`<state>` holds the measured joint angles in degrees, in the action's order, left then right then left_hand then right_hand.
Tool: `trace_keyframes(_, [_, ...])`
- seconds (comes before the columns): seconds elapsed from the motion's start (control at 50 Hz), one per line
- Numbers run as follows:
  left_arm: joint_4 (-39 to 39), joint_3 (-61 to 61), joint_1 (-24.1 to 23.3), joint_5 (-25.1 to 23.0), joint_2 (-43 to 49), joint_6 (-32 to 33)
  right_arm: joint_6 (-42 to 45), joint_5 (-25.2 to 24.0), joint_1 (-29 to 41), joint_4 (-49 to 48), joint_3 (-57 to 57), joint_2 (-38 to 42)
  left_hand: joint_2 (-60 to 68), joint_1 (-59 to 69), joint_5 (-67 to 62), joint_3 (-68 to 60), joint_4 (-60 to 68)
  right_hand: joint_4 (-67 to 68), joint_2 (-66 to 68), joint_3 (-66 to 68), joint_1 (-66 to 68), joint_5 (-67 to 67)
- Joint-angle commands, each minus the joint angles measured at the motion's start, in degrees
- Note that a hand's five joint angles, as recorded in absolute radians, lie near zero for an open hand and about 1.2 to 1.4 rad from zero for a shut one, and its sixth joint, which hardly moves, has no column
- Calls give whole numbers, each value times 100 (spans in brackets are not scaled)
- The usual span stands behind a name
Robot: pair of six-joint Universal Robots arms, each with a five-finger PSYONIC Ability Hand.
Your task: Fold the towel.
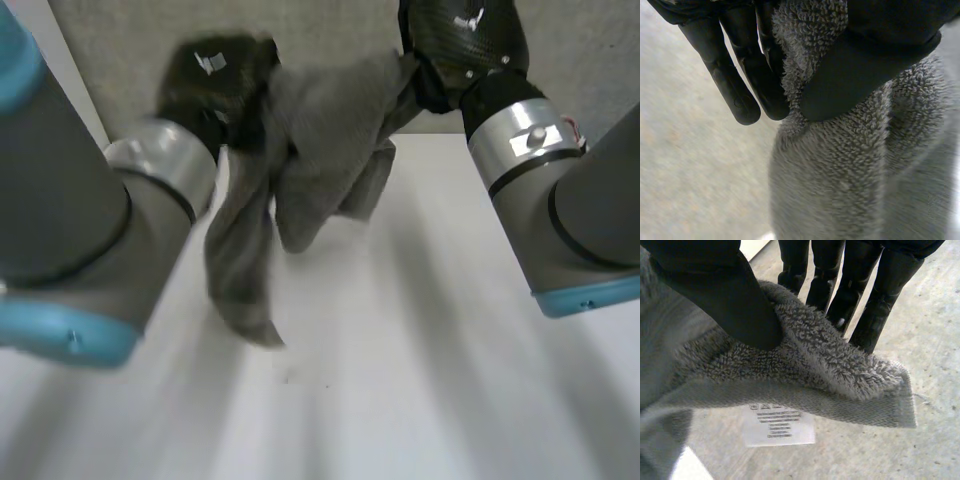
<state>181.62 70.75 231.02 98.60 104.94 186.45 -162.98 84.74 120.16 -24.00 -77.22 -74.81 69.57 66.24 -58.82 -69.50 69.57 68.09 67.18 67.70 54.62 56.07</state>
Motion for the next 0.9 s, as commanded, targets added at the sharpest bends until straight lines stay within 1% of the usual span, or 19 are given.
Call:
trace_keyframes(0.02, [443,1948,-487,132,-27,-56,56,-327,25,1003,-522,89,1043,1376,-1118,-1050,1043,1191,1282,1230,2538,1393])
trace_keyframes(0.12, [742,2801,-531,335,17,-188,504,-450,-36,1864,-900,282,1043,1376,-1118,-1050,1043,1191,1282,1230,2538,1393])
trace_keyframes(0.22, [752,3312,-549,309,88,-241,1487,-459,-167,2514,-1637,265,1043,1376,-1118,-1050,1043,1191,1282,1230,2538,1393])
trace_keyframes(0.24, [743,3383,-558,309,114,-249,1489,-459,-168,2514,-1639,265,-471,-137,396,463,-471,1191,1282,1230,2538,1393])
trace_keyframes(0.26, [743,3384,-558,309,114,-249,1619,-476,-272,2488,-1821,256,-486,-152,411,478,-486,1191,1282,1230,2538,1393])
trace_keyframes(0.28, [743,3436,-566,300,114,-249,1690,-511,-413,2453,-1988,256,-2418,-2084,2343,2410,-2418,1191,1282,1230,2538,1393])
trace_keyframes(0.3, [734,3454,-549,283,97,-241,1691,-512,-414,2453,-1990,256,-3486,-3153,3411,3479,-3486,1191,1282,1230,2538,1393])
trace_keyframes(0.36, [734,3419,-531,274,62,-241,1700,-529,-624,2339,-2270,247,-3833,-3500,3758,3826,-3833,1191,1282,1230,2538,1393])
trace_keyframes(0.38, [743,3358,-505,256,27,-232,1700,-529,-686,2287,-2376,247,-3933,-3600,3858,3926,-3933,-1018,-927,-979,329,-816])
trace_keyframes(0.4, [743,3296,-470,247,-8,-223,1700,-529,-686,2286,-2377,247,-3917,-3584,3843,3910,-3917,-1040,-949,-1001,307,-838])
trace_keyframes(0.42, [743,3296,-470,247,-9,-223,1700,-520,-704,2242,-2473,239,-3917,-3584,3842,3910,-3917,-3289,-3198,-3249,-1941,-3086])
trace_keyframes(0.44, [778,3200,-426,247,-78,-206,1682,-503,-713,2216,-2569,212,-3901,-3567,3826,3893,-3901,-4261,-4169,-4221,-2913,-4058])
trace_keyframes(0.54, [796,2849,-111,204,-228,-171,1315,-503,-757,2041,-2816,-164,-3850,-3517,3775,3843,-3850,-4489,-4398,-4449,-3141,-4286])
trace_keyframes(0.58, [796,2716,66,80,-229,-153,1043,-520,-792,1996,-2868,-357,-3850,-3517,3775,3843,-3850,-4489,-4398,-4449,-3141,-4286])
trace_keyframes(0.62, [761,2436,425,-383,-202,-109,724,-538,-862,1996,-2887,-526,-3850,-3517,3775,3843,-3850,-4489,-4398,-4449,-3141,-4286])
trace_keyframes(0.68, [752,2285,576,-702,-123,-82,-28,-634,-1046,2031,-2869,-832,-3850,-3517,3775,3843,-3850,-4506,-4415,-4466,-3158,-4303])
trace_keyframes(0.72, [717,2023,707,-1314,139,-21,-383,-731,-1179,2040,-2843,-939,-3833,-3500,3759,3826,-3833,-4506,-4415,-4466,-3158,-4303])
trace_keyframes(0.76, [690,1917,743,-1595,315,31,-821,-1072,-1415,2153,-2834,-1009,-3817,-3483,3742,3809,-3817,-4506,-4415,-4466,-3158,-4303])
trace_keyframes(0.9, [391,1397,769,-2381,1037,647,-823,-1469,-1793,2672,-2913,-1010,-3816,-3483,3742,3809,-3816,-4522,-4431,-4483,-3175,-4320])
